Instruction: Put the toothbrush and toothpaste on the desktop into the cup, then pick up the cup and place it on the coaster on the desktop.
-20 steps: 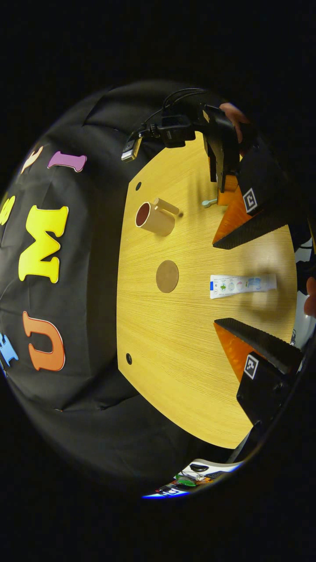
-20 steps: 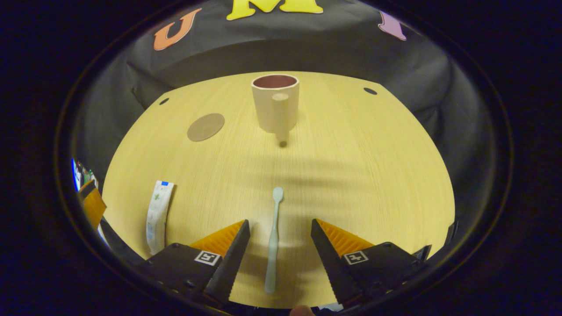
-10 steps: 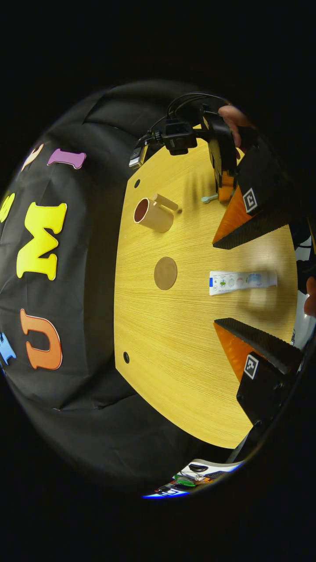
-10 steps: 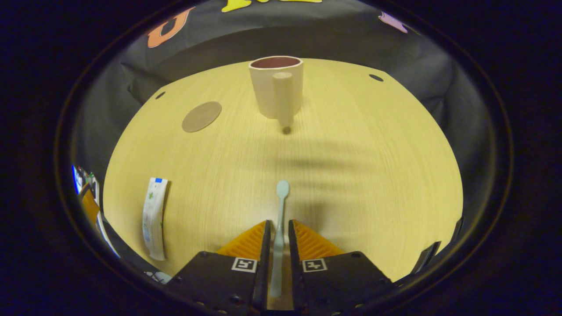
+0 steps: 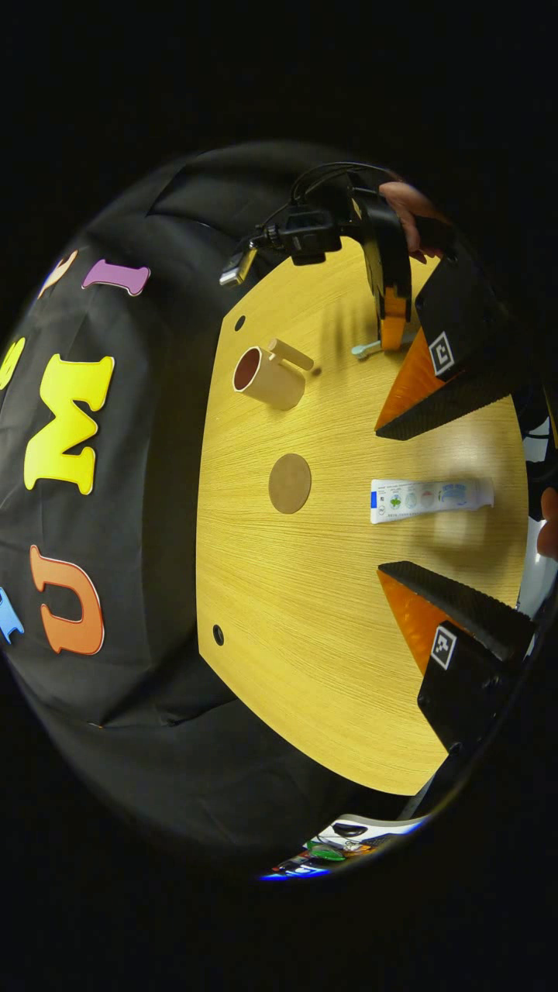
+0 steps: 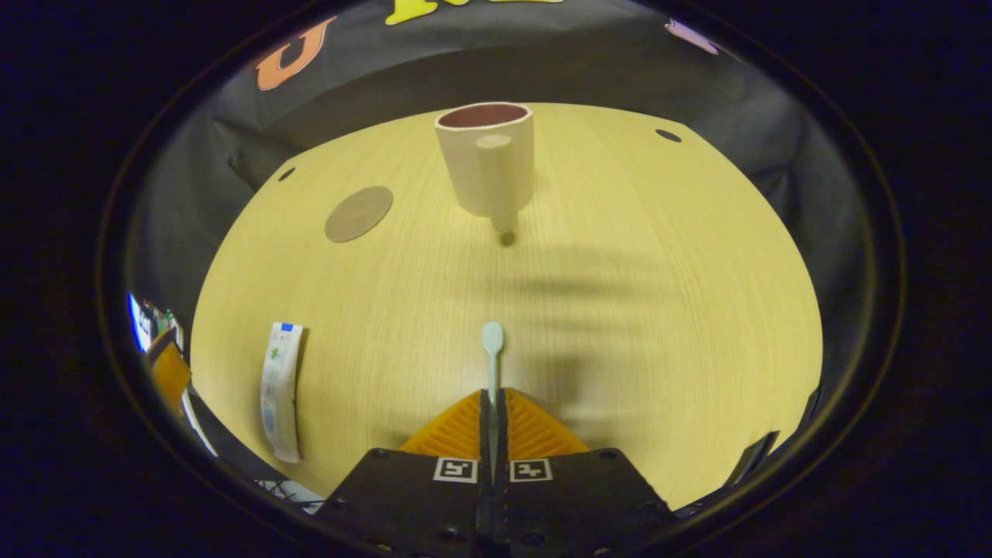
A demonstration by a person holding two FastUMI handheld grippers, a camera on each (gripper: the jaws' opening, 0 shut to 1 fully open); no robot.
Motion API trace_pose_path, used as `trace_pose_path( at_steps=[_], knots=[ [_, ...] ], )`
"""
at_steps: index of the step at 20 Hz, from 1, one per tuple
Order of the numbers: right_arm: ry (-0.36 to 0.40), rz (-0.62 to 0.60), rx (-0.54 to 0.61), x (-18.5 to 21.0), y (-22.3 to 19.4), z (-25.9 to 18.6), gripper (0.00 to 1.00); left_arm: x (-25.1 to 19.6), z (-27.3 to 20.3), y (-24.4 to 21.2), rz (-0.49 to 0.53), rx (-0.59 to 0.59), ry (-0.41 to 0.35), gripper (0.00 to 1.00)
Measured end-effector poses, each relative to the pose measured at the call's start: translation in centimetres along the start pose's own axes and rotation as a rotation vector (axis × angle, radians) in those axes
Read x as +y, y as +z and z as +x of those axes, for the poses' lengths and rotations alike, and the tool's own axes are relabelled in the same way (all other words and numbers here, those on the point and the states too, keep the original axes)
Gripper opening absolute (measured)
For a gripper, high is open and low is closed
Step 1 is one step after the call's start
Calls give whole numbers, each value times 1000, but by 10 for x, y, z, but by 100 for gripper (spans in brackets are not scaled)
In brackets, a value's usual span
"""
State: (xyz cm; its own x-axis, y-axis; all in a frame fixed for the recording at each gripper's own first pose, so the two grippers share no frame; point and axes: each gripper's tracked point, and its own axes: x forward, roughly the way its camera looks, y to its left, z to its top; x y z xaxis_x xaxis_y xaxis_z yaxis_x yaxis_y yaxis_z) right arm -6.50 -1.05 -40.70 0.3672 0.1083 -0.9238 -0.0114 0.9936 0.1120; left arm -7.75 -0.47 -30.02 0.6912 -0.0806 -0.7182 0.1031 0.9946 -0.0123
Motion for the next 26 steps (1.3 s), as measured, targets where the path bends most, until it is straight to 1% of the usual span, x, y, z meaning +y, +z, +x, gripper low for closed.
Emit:
trace_pose_path(
  at_steps=[4, 7, 10, 12, 15, 16, 19, 23, 25, 26],
  knots=[
    [35, 24, -64, 7, 24, -22, 0, -2, 12, -10, -15, 21, -17, 100],
    [54, 21, -116, 10, 38, -38, 0, 0, 32, -30, -11, 74, -13, 100],
    [60, -8, -148, 11, 43, -52, 0, 6, 47, -58, 6, 137, 13, 100],
    [67, -17, -165, 12, 46, -61, 0, 4, 54, -71, -4, 165, 15, 100],
    [72, -19, -182, 11, 51, -70, 0, 4, 63, -75, -21, 168, 23, 98],
    [71, -20, -187, 10, 53, -72, 0, 2, 67, -77, -21, 175, 23, 94],
    [72, -22, -202, 7, 57, -79, 0, -4, 76, -84, -8, 194, 19, 89],
    [67, -37, -235, 3, 66, -90, 0, -4, 84, -81, 27, 190, 32, 81],
    [67, -45, -261, 4, 73, -96, 0, 1, 85, -79, 32, 192, 48, 73],
    [68, -50, -275, 4, 77, -96, 0, 3, 82, -79, 30, 195, 53, 61]
  ],
)
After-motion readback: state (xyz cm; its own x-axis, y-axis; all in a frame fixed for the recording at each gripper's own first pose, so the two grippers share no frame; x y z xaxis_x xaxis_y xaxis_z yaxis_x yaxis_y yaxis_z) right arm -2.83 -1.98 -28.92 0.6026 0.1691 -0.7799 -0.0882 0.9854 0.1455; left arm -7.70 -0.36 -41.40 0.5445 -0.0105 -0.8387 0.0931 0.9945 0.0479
